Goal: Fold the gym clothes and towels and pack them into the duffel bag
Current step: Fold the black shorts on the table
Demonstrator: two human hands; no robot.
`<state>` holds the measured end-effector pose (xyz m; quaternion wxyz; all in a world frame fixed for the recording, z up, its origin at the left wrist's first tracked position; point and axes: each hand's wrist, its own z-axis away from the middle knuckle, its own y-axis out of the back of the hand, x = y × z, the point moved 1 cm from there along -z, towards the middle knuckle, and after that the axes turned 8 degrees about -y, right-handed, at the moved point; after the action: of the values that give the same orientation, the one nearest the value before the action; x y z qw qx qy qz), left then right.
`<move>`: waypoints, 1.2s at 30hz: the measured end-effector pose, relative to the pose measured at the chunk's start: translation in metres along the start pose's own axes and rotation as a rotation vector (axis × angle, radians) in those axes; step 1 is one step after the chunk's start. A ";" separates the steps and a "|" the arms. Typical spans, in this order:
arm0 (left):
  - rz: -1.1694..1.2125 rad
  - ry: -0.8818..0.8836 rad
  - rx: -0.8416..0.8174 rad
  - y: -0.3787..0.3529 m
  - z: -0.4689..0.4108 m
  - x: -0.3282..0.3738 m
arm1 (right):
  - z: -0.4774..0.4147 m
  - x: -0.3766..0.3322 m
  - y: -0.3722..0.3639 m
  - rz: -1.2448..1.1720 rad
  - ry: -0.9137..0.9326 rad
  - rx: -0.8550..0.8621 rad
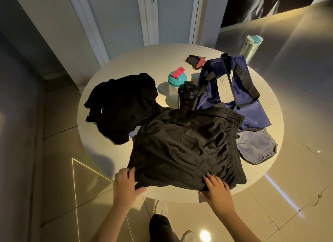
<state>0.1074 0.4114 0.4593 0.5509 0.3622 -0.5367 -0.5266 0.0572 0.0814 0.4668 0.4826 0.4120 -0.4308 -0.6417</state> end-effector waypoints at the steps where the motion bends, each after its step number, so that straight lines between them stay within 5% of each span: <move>1: 0.046 0.084 0.017 0.005 -0.001 0.002 | -0.002 0.000 0.002 -0.017 -0.011 0.016; 8: 0.103 0.055 0.019 0.027 -0.016 0.002 | -0.013 0.003 0.014 -0.046 -0.016 0.019; 13: 0.034 -0.303 0.625 0.078 -0.031 0.012 | -0.016 0.008 0.013 -0.092 -0.026 -0.018; 15: -0.012 -0.341 0.677 0.083 -0.028 0.015 | -0.013 0.010 0.009 -0.113 -0.018 -0.025; 23: -0.013 -0.154 0.131 0.009 0.029 -0.001 | 0.003 0.014 0.005 -0.099 0.025 0.055; 27: -0.099 -0.208 0.103 0.000 0.031 0.014 | 0.008 0.026 0.005 -0.073 -0.095 0.143; 36: -0.082 -0.149 0.077 0.001 0.029 0.022 | 0.019 0.063 0.000 0.013 -0.107 0.049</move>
<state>0.0768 0.3951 0.4692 0.4730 0.3649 -0.5807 -0.5531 0.0274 0.0231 0.4654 0.4530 0.3860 -0.4743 -0.6487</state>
